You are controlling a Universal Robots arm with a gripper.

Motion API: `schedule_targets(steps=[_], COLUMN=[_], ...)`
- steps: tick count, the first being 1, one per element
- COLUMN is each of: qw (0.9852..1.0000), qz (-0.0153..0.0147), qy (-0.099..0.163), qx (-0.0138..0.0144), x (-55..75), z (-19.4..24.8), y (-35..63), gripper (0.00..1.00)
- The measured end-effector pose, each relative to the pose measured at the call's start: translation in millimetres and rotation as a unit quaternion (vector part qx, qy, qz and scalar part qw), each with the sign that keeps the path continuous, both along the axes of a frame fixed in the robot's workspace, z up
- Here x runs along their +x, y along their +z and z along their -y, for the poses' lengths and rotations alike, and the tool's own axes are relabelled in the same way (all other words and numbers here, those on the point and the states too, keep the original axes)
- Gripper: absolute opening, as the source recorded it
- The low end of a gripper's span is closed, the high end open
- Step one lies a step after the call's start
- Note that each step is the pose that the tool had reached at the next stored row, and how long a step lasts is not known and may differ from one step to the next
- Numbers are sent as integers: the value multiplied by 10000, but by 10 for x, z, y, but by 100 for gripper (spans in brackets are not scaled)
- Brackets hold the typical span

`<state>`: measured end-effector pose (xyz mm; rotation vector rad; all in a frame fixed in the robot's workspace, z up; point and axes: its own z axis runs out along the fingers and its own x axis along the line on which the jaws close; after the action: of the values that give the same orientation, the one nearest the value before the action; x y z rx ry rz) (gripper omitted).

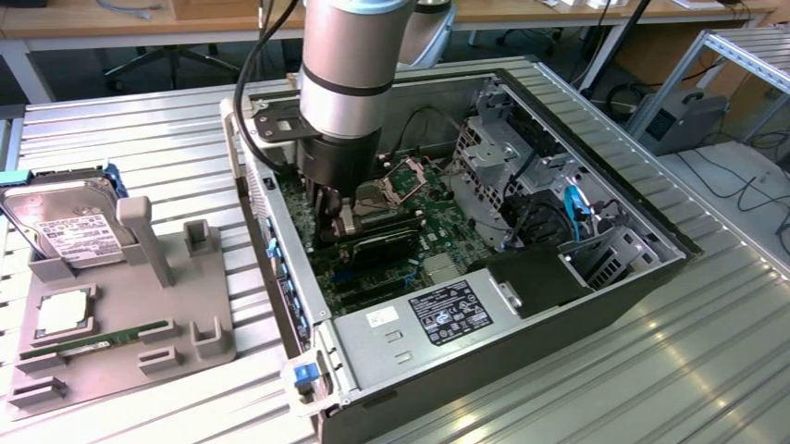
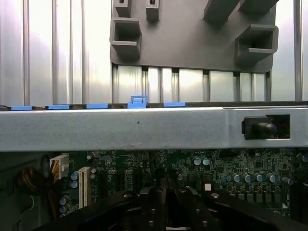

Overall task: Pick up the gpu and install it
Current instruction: 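Press down on the gpu until it lock into place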

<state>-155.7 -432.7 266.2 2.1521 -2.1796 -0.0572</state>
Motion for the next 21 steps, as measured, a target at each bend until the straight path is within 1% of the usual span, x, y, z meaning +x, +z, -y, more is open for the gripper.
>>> schedule_targets(steps=[8, 14, 18, 21], qw=[10000, 10000, 10000, 10000], qz=[3, 11, 26, 32], qy=[0, 0, 0, 0], qx=[0, 1, 1, 1], x=[0, -30, -87, -119], z=[-1, 21, 44, 50], y=[141, 157, 157, 157], gripper=[11, 11, 11, 11])
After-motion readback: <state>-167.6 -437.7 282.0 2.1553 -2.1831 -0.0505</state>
